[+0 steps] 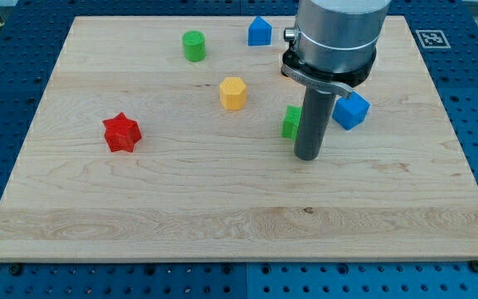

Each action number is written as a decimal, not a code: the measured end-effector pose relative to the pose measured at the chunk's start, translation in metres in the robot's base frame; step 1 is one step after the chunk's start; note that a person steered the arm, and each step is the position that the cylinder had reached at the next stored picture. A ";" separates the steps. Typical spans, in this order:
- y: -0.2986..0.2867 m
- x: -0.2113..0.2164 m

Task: Move your arm towards bottom center

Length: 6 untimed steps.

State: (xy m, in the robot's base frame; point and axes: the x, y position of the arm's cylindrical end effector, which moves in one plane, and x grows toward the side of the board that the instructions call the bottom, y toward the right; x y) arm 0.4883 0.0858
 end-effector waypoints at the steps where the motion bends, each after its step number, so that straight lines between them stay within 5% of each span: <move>1: 0.000 -0.018; 3: 0.000 -0.044; 6: 0.000 0.034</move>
